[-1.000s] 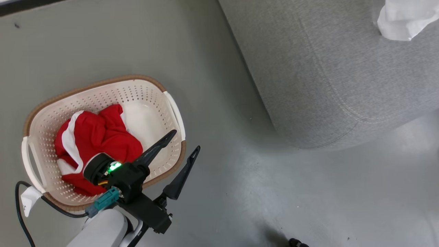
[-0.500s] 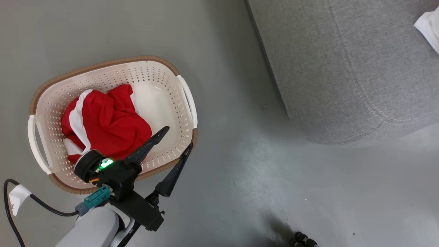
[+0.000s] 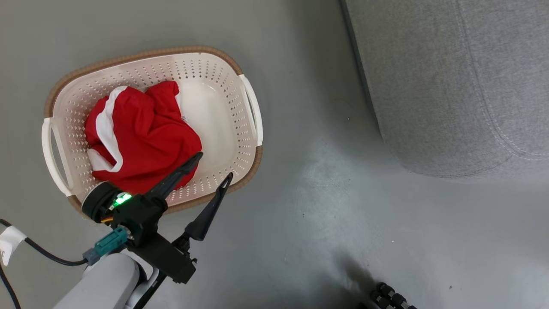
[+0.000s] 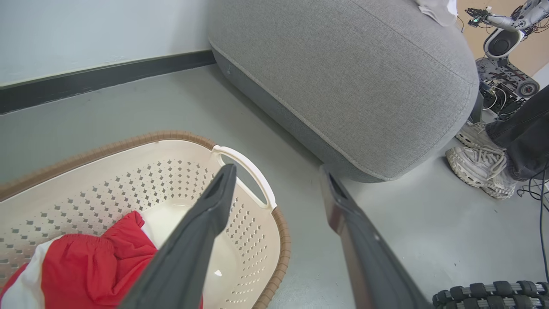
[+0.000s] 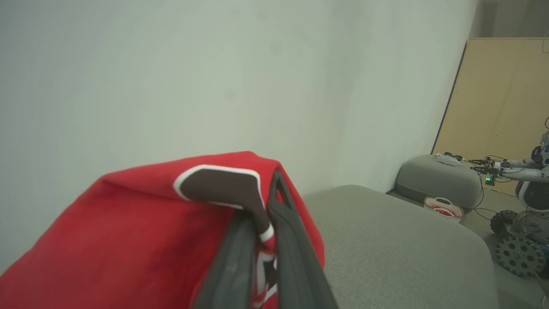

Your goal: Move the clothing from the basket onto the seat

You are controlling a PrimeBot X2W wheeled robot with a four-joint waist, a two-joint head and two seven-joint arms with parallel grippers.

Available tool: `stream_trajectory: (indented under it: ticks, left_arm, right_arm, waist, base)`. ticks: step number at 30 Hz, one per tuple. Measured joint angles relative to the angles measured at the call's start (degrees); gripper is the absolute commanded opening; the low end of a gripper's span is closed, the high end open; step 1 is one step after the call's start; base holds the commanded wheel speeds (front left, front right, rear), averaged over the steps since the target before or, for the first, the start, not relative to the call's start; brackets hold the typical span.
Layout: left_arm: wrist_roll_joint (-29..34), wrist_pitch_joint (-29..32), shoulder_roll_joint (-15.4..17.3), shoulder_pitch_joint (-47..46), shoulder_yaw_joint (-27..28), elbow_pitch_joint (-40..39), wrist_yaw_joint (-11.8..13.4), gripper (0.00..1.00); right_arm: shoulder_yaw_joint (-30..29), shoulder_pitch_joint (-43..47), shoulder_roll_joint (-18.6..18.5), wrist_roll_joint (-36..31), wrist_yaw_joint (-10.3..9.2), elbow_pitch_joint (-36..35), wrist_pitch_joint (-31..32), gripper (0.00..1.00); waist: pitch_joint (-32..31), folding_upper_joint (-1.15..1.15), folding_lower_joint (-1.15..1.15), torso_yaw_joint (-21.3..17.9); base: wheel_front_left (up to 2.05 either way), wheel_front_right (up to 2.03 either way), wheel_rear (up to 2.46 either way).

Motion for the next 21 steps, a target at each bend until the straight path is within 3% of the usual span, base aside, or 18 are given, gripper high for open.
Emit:
stream_trajectory:
  ticks: [11, 16, 17, 18, 19, 21]
  left_arm:
    - [-0.6, 0.0, 0.7, 0.0, 0.1, 0.1, 0.0, 1.0]
    - [-0.7, 0.0, 0.7, -0.2, 0.5, 0.2, 0.0, 1.0]
    - [-0.8, 0.0, 0.7, -0.2, 0.7, 0.2, 0.0, 1.0]
    - [-0.9, 0.0, 0.7, -0.3, 1.0, 0.4, 0.0, 1.0]
    - [-1.0, 0.0, 0.6, -0.3, 1.2, 0.6, 0.0, 1.0]
    - [-1.2, 0.0, 0.5, -0.4, 1.5, 1.0, 0.0, 1.0]
  right_arm:
    - [-4.7, 1.9, 6.2, -1.2, 0.0, 9.7, 1.9, 0.0]
    - [-6.2, 4.3, 6.7, -1.2, 0.0, 11.8, 1.9, 0.0]
    - [-6.3, 5.0, 6.9, -1.2, 0.0, 12.0, 1.7, 0.06]
    - [-5.9, 5.6, 7.1, -1.4, 0.0, 12.1, 1.3, 0.56]
    - [-5.6, 6.1, 7.4, -1.5, 0.0, 12.1, 0.8, 1.0]
    - [-4.3, 6.9, 7.5, -2.1, 0.0, 12.1, 0.4, 1.0]
  waist:
    - [1.9, 0.0, 0.0, 1.3]
    - [1.9, 0.0, 0.0, 1.6]
    - [1.9, 0.0, 0.0, 1.6]
    - [1.8, 0.0, 0.0, 1.7]
    - [1.6, 0.0, 0.0, 1.7]
    - [1.2, 0.0, 0.0, 1.7]
  base:
    - [0.0, 0.0, 0.0]
    - [0.0, 0.0, 0.0]
    - [0.0, 0.0, 0.0]
    - [0.0, 0.0, 0.0]
    - [0.0, 0.0, 0.0]
    - [0.0, 0.0, 0.0]
